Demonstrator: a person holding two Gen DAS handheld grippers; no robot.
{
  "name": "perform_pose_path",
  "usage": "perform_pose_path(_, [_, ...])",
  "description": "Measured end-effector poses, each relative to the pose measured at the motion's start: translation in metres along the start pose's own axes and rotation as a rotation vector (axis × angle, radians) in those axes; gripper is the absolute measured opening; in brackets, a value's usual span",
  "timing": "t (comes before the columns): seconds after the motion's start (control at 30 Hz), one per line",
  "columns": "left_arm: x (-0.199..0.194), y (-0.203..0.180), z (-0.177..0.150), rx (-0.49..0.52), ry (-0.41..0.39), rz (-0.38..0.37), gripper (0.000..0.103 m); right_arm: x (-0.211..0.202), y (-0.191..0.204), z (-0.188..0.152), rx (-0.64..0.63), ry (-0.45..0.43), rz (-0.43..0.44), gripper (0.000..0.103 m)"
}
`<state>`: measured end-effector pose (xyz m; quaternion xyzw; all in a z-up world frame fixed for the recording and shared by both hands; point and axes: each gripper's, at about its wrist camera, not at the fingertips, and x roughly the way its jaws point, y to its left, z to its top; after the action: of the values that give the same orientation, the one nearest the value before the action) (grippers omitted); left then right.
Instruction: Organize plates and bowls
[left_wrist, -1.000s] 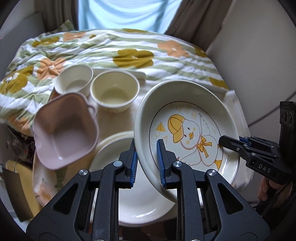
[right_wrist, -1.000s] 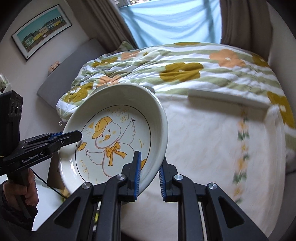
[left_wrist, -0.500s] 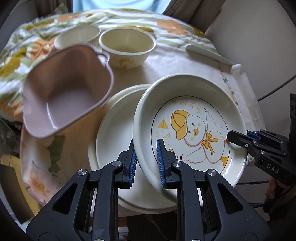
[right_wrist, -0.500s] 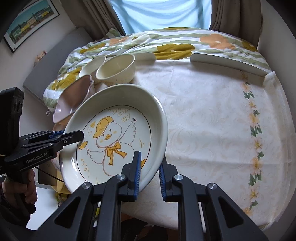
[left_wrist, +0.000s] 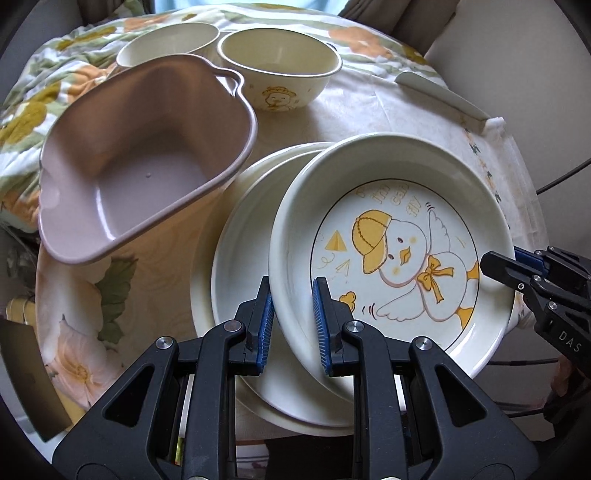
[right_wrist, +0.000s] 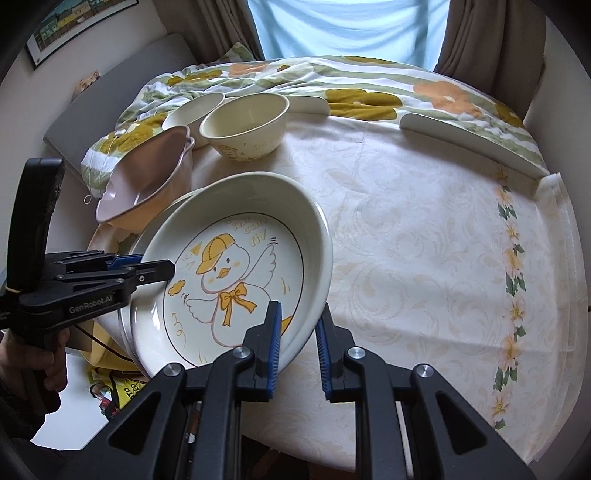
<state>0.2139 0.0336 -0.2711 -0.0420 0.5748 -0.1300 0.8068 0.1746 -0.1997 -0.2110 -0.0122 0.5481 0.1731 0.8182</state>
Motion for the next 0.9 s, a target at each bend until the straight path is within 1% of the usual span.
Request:
perform_pose_path(0.07, [0.001,-0.002,0.001,0.009,-0.003,0.016,0.017,0.001,0.001,0.001,0.004,0.004,0.003,0.017])
perform_pose_path(0.17, [0.0,-0.007,0.002,0.04,-0.008,0.061,0.017,0.004,0.001,0.002,0.001,0.018,0.001,0.017])
perform_pose_path(0.23, [-0.001,-0.013,0.001,0.073,-0.013,0.104,0.017,0.005,0.002,0.001,-0.003,0.022,-0.003,0.017])
perform_pose_path(0.43, [-0.003,-0.023,-0.003,0.124,-0.03,0.189,0.017,0.007,0.006,0.001,-0.01,0.019,-0.016,0.017])
perform_pose_path(0.57, [-0.003,-0.024,-0.003,0.119,-0.034,0.218,0.017,0.008,0.012,-0.001,-0.002,0.008,-0.049,0.017])
perform_pose_path(0.7, [-0.006,-0.024,-0.006,0.132,-0.043,0.263,0.017,0.01,0.016,-0.002,0.011,0.009,-0.058,0.017])
perform_pose_path(0.8, [-0.008,-0.022,-0.007,0.119,-0.045,0.251,0.017,0.012,0.017,-0.003,0.013,0.007,-0.066,0.017])
perform_pose_path(0.9, [-0.008,-0.024,-0.008,0.119,-0.044,0.26,0.017,0.011,0.017,-0.003,0.022,0.005,-0.068,0.017])
